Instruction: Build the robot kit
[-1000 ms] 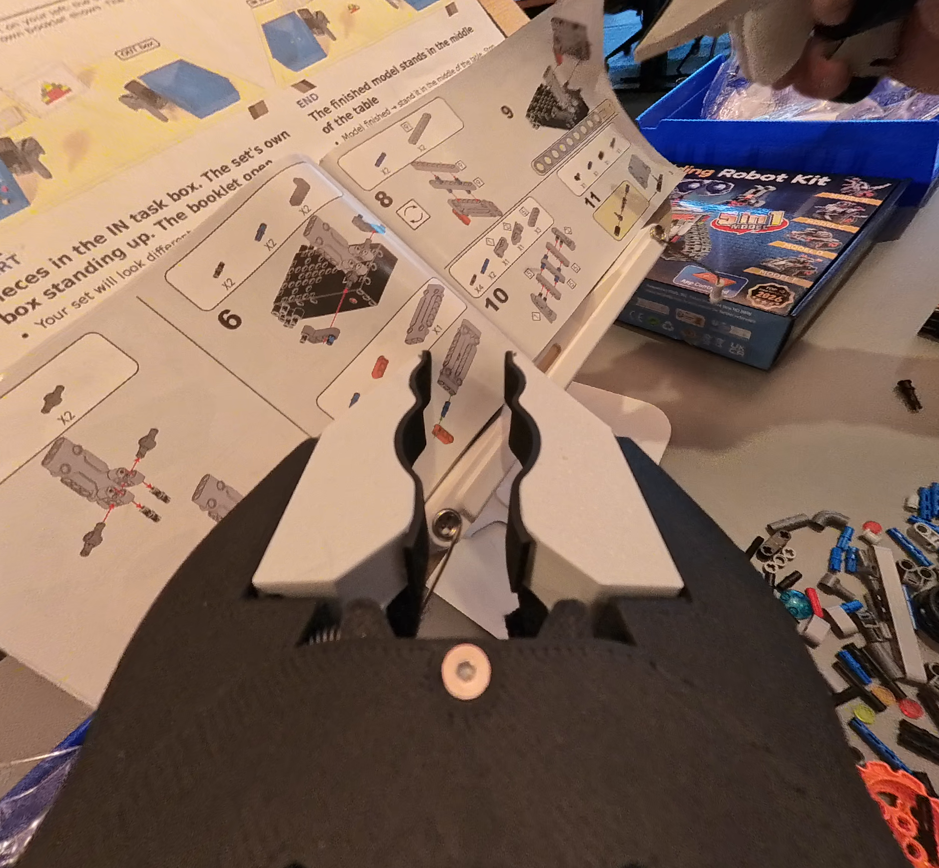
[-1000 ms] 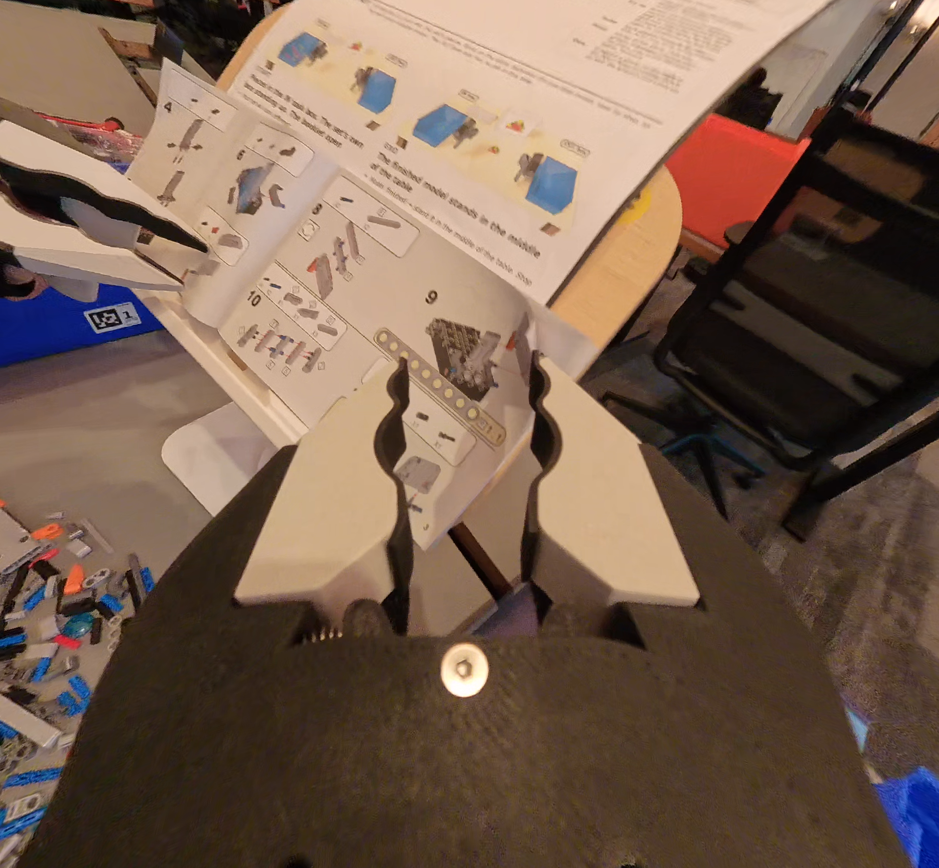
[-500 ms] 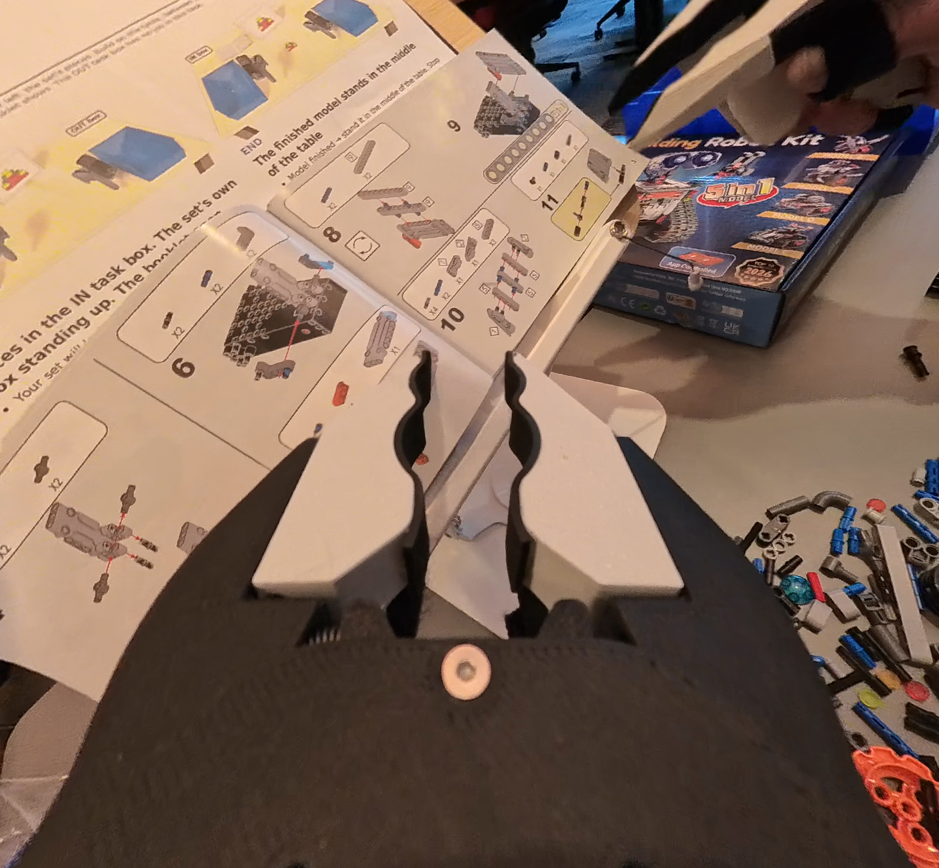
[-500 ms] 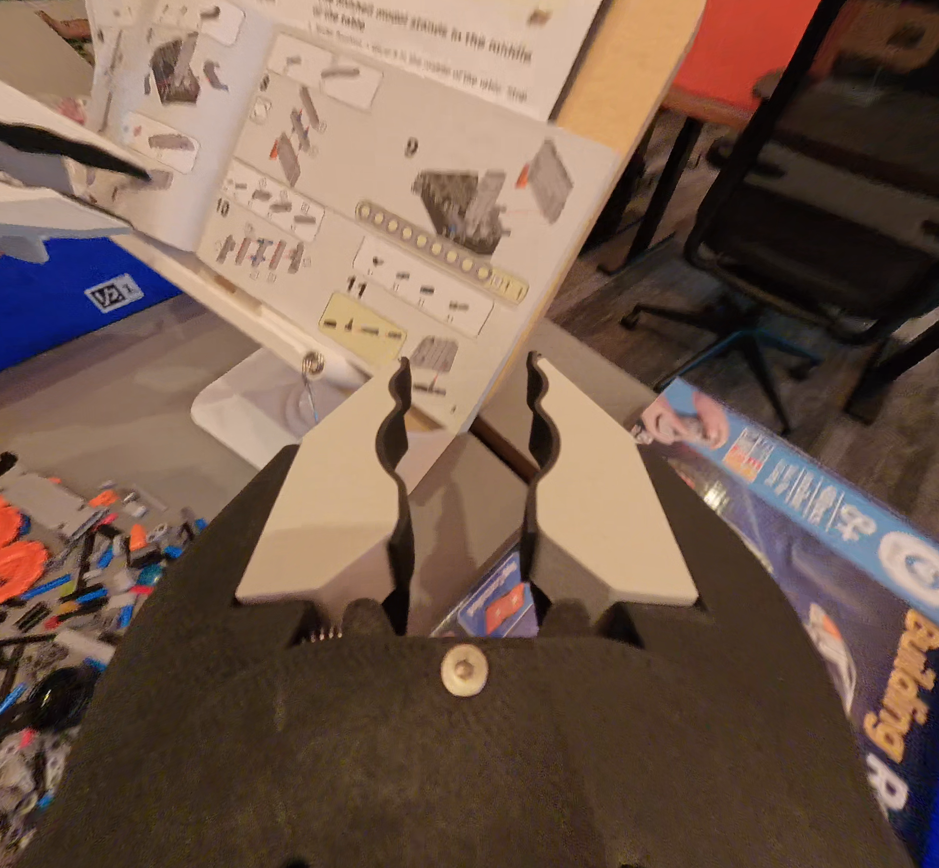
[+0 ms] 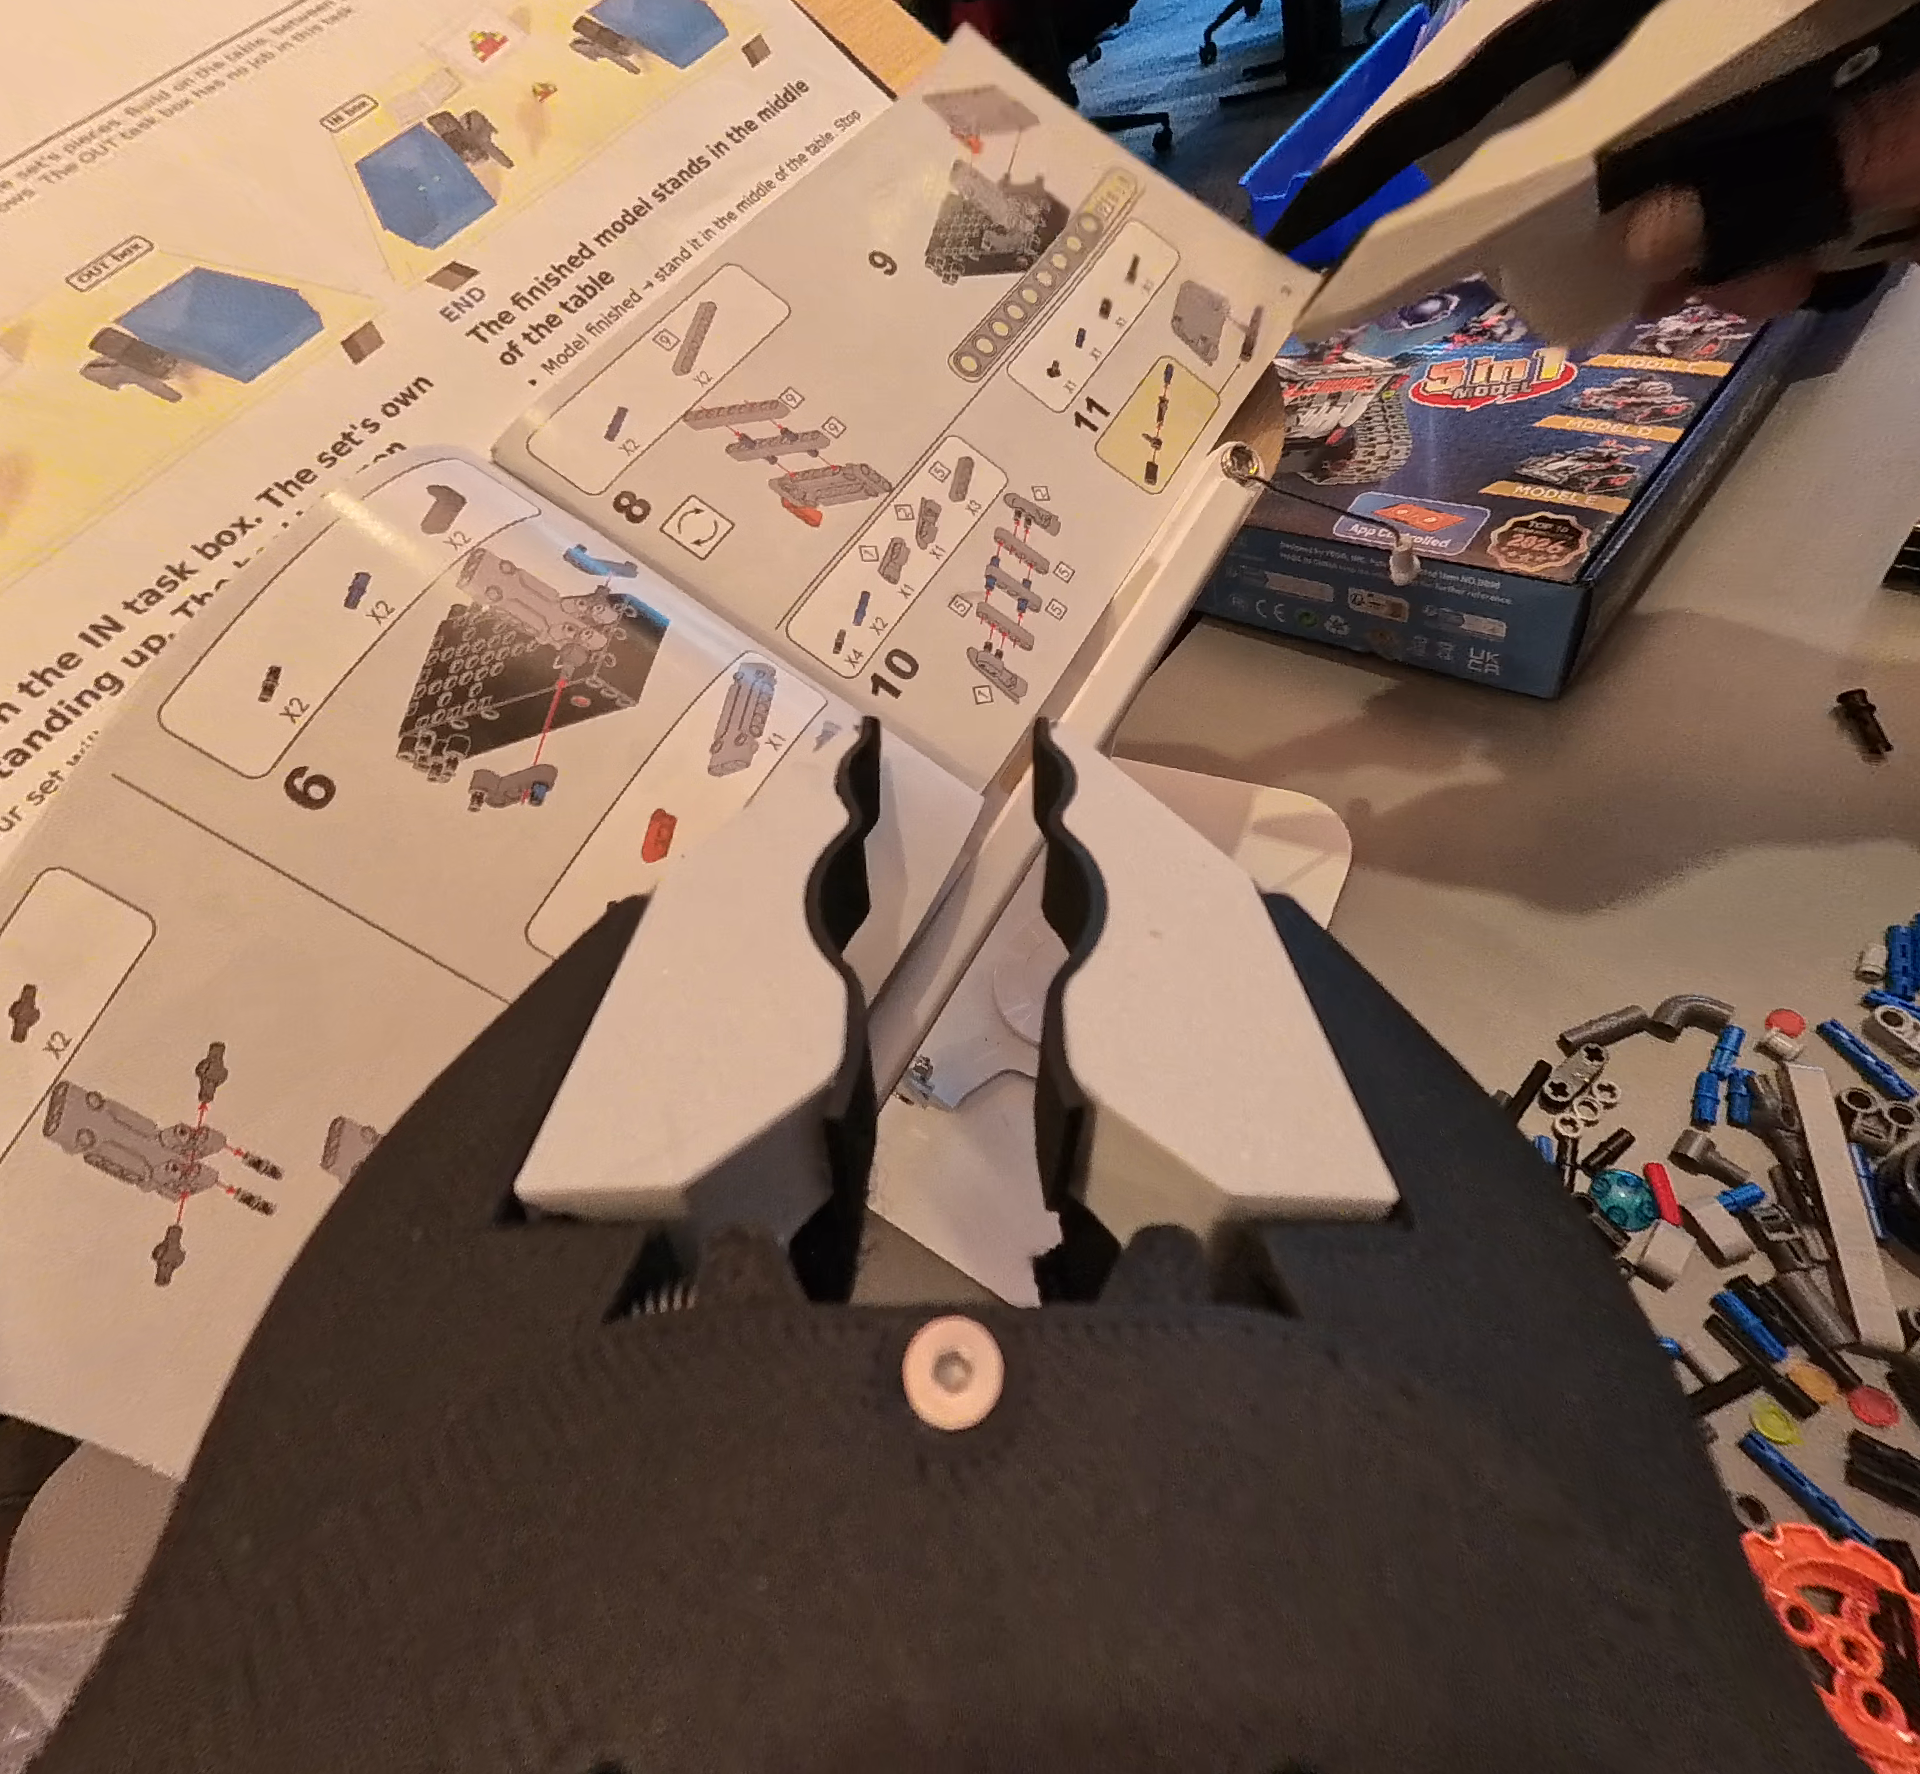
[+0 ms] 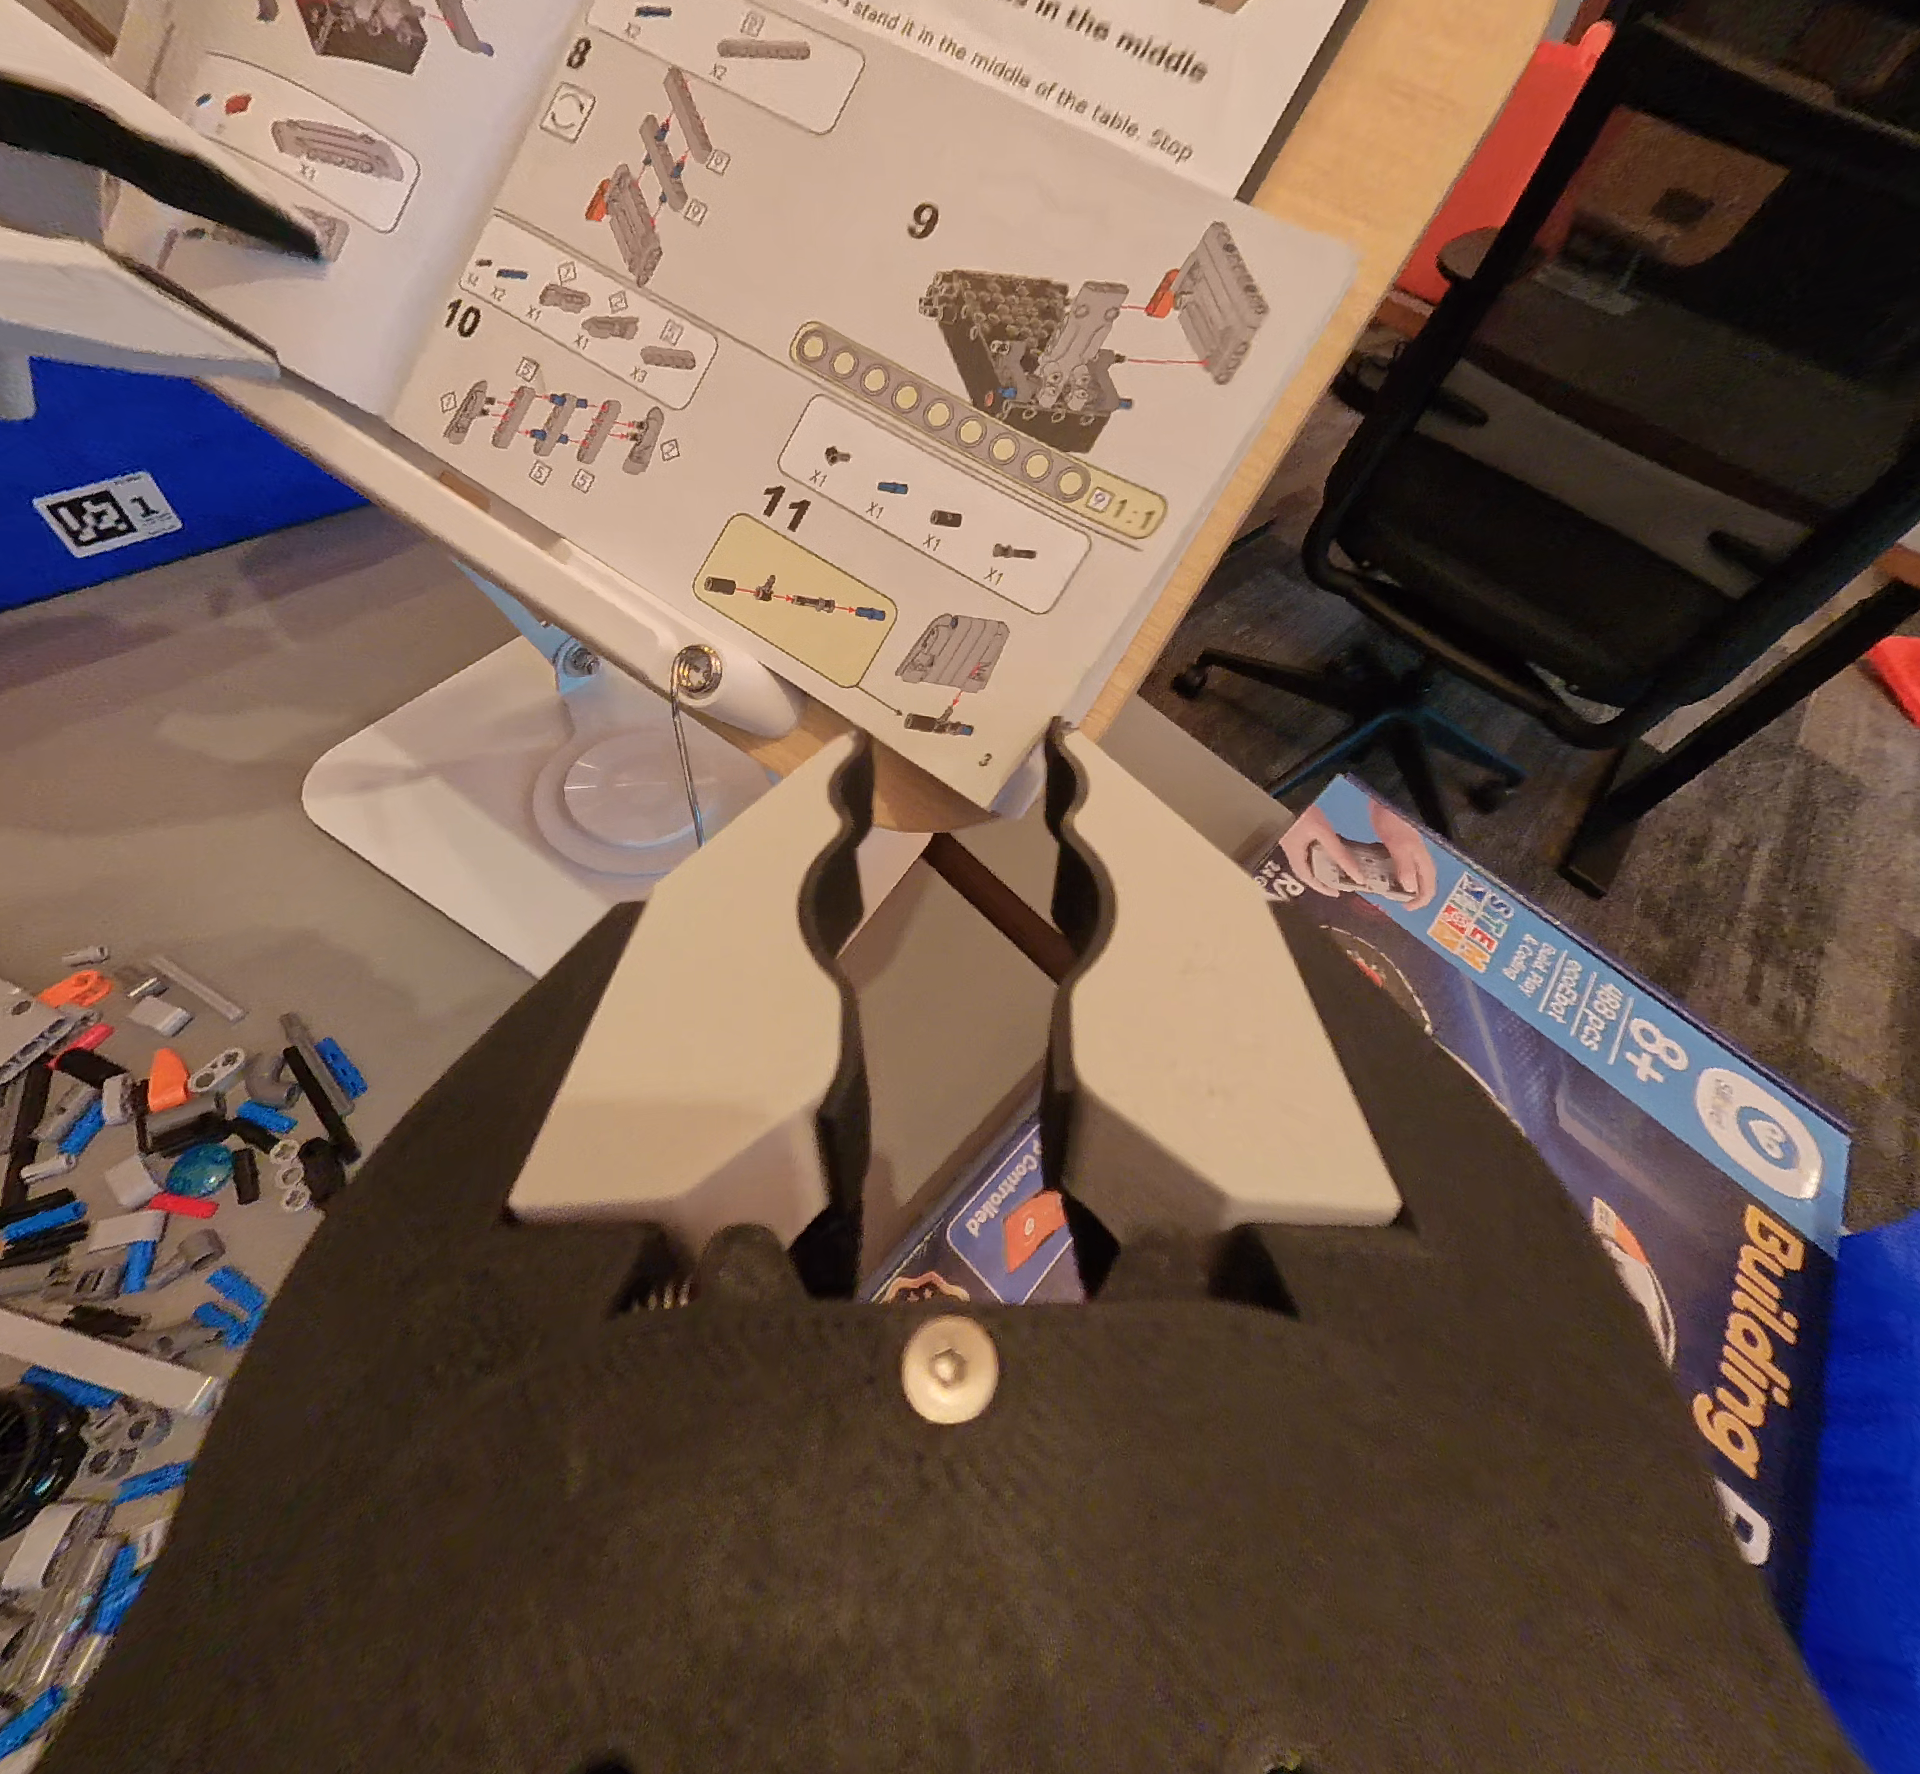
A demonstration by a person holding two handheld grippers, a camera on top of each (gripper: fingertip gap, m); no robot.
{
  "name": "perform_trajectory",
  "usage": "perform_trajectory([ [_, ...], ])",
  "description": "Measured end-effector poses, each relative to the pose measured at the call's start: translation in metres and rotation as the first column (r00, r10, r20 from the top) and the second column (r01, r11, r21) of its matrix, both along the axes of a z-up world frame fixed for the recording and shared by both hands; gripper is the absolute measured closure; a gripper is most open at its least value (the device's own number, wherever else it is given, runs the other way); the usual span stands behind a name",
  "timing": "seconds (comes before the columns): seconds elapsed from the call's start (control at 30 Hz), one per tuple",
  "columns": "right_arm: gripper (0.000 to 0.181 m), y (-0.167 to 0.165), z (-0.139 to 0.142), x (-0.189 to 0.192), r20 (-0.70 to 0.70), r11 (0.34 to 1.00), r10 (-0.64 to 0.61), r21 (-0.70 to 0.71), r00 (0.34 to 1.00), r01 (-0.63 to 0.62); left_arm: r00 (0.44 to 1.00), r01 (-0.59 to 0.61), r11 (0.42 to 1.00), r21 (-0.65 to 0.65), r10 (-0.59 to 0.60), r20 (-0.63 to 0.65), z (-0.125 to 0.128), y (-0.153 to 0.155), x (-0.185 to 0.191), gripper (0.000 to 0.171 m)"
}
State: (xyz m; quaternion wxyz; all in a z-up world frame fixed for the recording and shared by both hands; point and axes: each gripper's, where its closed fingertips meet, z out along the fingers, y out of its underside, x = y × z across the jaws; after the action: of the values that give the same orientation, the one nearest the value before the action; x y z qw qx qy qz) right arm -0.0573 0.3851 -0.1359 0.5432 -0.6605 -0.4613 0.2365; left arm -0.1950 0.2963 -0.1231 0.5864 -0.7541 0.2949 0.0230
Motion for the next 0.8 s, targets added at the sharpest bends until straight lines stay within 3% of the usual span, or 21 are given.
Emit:
perform_trajectory([
  [0.23, 0.179, -0.015, 0.017, -0.002, -0.19, 0.987, 0.101, -0.108, 0.977, -0.123, 0.999, 0.028, 1.0, -0.006, -0.029, -0.026, -0.002, 0.0, 0.014, 0.144],
  [0.43, 0.181, -0.045, 0.027, -0.016, -0.301, 0.941, 0.266, -0.124, 0.916, -0.314, 0.978, 0.203, 0.977, -0.06, -0.199, 0.062, 0.009, 0.006, 0.068, 0.144],
  [0.53, 0.181, -0.062, 0.028, -0.027, -0.304, 0.926, 0.325, -0.093, 0.896, -0.367, 0.944, 0.279, 0.958, -0.06, -0.262, 0.201, 0.024, 0.012, 0.085, 0.145],
  [0.63, 0.181, -0.074, 0.029, -0.036, -0.304, 0.914, 0.363, -0.069, 0.881, -0.4, 0.872, 0.351, 0.935, -0.049, -0.307, 0.381, 0.038, 0.014, 0.092, 0.144],
  [0.8, 0.181, -0.083, 0.027, -0.042, -0.308, 0.899, 0.396, -0.061, 0.865, -0.433, 0.794, 0.408, 0.912, -0.04, -0.333, 0.508, 0.041, 0.017, 0.096, 0.148],
])
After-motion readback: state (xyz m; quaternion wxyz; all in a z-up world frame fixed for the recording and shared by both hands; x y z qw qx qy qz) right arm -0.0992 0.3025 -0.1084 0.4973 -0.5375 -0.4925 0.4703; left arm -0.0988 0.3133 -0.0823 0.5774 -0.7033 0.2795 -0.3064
